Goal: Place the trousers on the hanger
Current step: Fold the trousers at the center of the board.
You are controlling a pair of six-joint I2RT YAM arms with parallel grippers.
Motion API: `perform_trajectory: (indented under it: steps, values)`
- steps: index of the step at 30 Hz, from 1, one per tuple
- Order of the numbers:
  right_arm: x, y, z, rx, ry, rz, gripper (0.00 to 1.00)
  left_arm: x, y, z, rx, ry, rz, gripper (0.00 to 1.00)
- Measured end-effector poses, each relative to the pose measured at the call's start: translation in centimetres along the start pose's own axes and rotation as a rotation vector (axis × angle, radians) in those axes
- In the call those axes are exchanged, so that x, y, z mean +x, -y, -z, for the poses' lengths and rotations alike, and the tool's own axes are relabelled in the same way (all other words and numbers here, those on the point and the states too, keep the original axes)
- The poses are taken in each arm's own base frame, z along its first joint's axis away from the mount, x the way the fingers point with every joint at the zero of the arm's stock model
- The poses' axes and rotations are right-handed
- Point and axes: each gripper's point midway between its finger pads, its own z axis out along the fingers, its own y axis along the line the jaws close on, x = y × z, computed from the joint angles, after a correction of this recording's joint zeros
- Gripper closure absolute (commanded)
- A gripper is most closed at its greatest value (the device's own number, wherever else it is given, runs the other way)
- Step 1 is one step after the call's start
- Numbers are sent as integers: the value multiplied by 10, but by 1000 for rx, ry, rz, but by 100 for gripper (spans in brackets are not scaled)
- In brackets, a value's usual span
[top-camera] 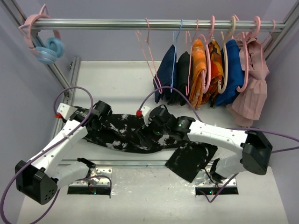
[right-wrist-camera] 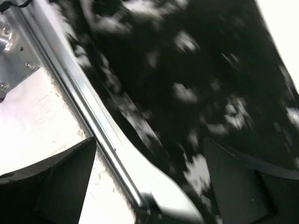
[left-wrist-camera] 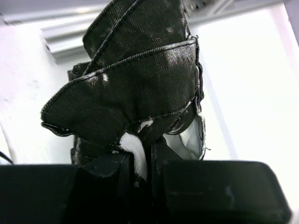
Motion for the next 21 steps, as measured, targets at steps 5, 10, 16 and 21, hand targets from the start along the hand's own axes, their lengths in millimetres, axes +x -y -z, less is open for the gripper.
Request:
perform_trajectory:
  steps: [5,10,16,21]
  values:
    - [13,16,35,126,39,-85,1,-25,-7,9,-13,34,-29,100]
    - [95,38,68,297,-55,-277,1,-59,16,29,44,47,0,100]
    - [161,57,90,463,-159,-476,1,-88,39,47,114,51,-30,100]
    - [184,76,95,566,-227,-516,1,-117,80,65,181,72,-89,100]
